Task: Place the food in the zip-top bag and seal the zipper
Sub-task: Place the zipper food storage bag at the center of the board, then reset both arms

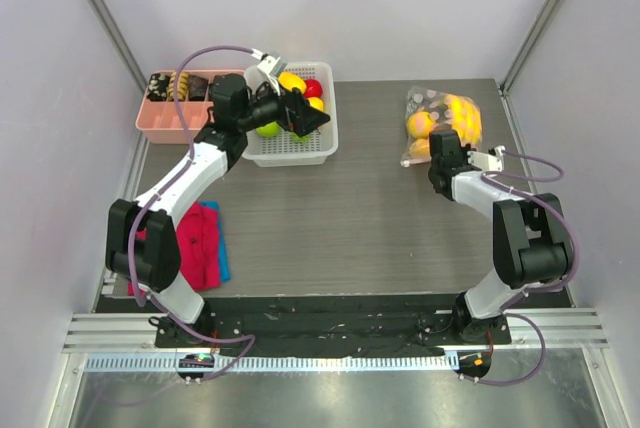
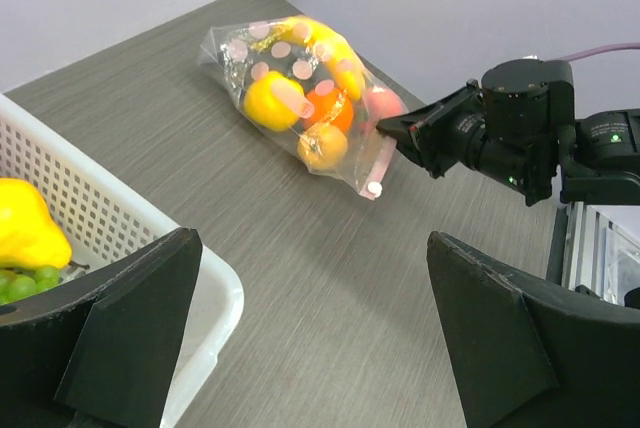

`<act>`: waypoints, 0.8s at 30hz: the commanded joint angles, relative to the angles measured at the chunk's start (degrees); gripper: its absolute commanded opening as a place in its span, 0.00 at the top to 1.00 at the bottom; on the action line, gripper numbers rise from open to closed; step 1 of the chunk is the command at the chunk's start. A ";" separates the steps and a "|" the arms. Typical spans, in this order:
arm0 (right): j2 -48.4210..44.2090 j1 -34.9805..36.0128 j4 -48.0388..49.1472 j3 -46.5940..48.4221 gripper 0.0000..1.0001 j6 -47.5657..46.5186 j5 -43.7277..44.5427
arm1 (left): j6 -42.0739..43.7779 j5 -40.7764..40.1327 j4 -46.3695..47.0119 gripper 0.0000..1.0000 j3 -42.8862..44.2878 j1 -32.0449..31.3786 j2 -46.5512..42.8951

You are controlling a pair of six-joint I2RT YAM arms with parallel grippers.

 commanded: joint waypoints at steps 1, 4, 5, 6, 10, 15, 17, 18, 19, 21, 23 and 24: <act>3.30 -0.34 8.29 3.78 0.93 -2.66 0.85 | -0.18 0.07 -0.22 0.00 1.71 0.24 -0.20; 1.30 -0.43 7.42 3.88 0.57 -3.54 -0.64 | 0.61 -2.74 -4.00 0.00 1.80 0.41 -0.90; -0.02 -0.51 6.46 2.66 0.48 -3.28 -1.34 | 0.61 -3.35 -4.79 0.00 1.54 0.50 -1.68; -1.60 -0.51 4.19 1.60 0.41 -2.85 -1.96 | 0.44 -3.62 -5.32 0.00 1.10 0.67 -2.13; -11.27 -0.42 0.74 -4.02 0.12 -5.65 -4.07 | -0.18 -5.11 -3.83 0.00 -2.77 1.46 -5.55; -24.28 -0.69 -2.07 -8.95 0.00 -17.57 -6.53 | -0.71 -5.99 -11.37 0.00 -2.60 2.78 -7.58; -27.71 -0.95 -1.81 -10.01 0.00 -22.94 -7.67 | -0.88 -5.90 -18.80 0.00 -0.94 3.84 -7.76; -30.33 -1.21 -1.72 -10.27 0.00 -25.67 -9.33 | -0.71 -6.34 -21.64 0.00 -0.14 4.27 -7.84; -31.49 -2.17 -1.64 -10.45 0.00 -30.39 -11.26 | -0.27 -7.22 -25.67 0.00 0.91 4.80 -7.76; -34.12 -3.32 -1.55 -9.84 0.00 -36.74 -18.61 | 2.10 -9.41 -37.27 0.00 4.60 5.42 -7.32; -35.19 -4.20 -2.86 -8.00 0.00 -45.53 -22.51 | 7.51 -9.07 -50.24 0.00 9.43 6.91 -5.74; -35.71 -4.38 -4.87 -7.21 0.00 -47.91 -26.01 | 9.21 -8.55 -54.07 0.00 11.10 7.35 -5.04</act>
